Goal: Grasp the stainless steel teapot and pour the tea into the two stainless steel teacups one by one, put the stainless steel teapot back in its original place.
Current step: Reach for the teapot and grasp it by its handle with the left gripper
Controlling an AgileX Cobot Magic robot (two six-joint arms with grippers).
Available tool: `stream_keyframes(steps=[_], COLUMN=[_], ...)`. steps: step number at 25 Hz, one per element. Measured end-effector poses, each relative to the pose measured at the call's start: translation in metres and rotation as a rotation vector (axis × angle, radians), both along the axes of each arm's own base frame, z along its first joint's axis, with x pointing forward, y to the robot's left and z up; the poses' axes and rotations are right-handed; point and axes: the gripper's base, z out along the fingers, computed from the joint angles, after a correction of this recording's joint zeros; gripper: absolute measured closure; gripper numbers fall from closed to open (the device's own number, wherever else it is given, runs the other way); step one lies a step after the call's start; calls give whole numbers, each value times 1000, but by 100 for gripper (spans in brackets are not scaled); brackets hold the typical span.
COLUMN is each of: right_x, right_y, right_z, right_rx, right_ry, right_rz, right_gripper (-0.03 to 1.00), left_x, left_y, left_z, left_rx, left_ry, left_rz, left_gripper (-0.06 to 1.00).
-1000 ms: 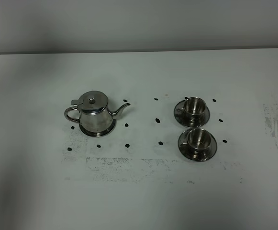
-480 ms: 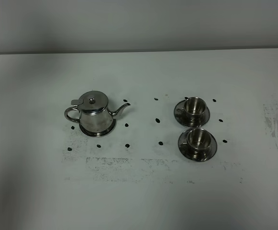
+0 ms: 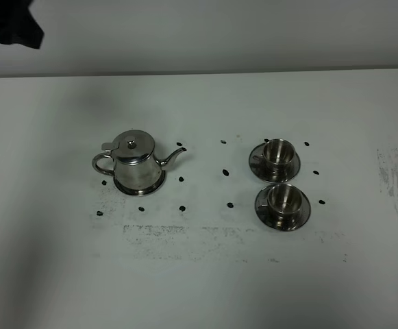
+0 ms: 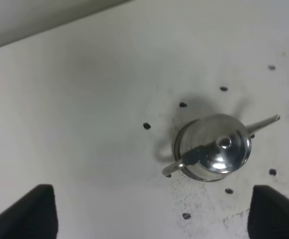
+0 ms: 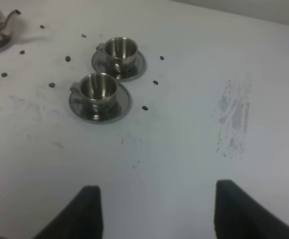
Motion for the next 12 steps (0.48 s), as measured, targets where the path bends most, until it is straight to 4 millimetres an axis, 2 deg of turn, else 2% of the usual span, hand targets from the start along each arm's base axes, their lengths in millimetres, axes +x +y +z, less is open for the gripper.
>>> stream_keyframes(steps=[4,6,12], right_x=[0,0,0], right_y=[0,0,0], right_z=[0,0,0], right_rx=[0,0,0], right_ry=[0,0,0], right_rz=[0,0,0], right_gripper=[49,49,49], left_x=[21,31,58], left_y=[-32,-39,-42], left_z=[-39,-58,-102], left_rx=[104,163,315], left_ry=[73,103,130], left_rz=[-51,-34,21], left_gripper=[25,26,26])
